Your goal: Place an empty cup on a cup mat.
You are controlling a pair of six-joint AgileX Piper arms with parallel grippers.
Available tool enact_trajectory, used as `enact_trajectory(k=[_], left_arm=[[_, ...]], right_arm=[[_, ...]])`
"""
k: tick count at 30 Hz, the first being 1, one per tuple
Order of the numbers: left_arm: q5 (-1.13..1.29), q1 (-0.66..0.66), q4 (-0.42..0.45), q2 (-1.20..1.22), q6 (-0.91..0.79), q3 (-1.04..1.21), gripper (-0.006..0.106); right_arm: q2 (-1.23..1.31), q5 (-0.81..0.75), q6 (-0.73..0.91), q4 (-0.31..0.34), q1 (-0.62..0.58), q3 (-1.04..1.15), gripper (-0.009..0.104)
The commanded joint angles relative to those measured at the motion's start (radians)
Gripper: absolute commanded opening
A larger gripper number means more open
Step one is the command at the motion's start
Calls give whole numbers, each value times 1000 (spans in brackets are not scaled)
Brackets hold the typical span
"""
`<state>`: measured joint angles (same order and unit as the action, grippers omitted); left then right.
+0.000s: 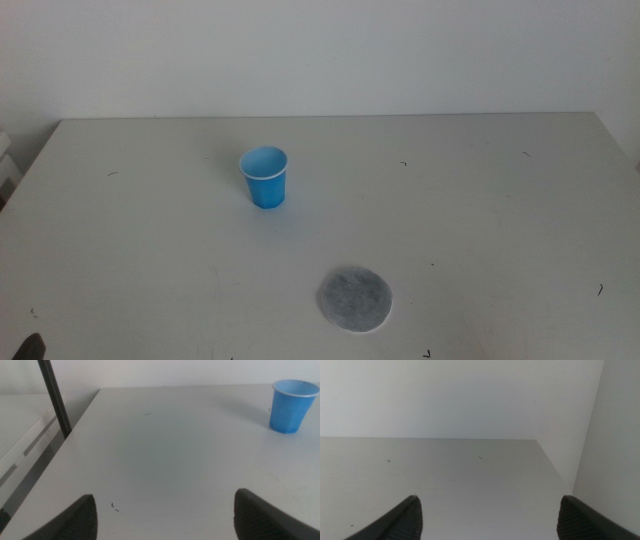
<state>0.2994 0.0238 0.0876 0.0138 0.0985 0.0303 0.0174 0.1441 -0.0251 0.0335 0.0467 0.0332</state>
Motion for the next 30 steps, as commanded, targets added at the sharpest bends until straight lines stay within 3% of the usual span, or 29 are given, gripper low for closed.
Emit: enact_trajectory(k=[1,11,30], left_arm=[[-74,-6,-27,3,9,-41,105],[114,-6,-56,-273,9,-367,105],[556,-6,-88,-976,-71,-1306,105]], right_arm=[[19,-78,8,9,-2,-12,94],[19,-78,8,9,-2,-12,94],[19,-78,8,9,-2,-12,94]])
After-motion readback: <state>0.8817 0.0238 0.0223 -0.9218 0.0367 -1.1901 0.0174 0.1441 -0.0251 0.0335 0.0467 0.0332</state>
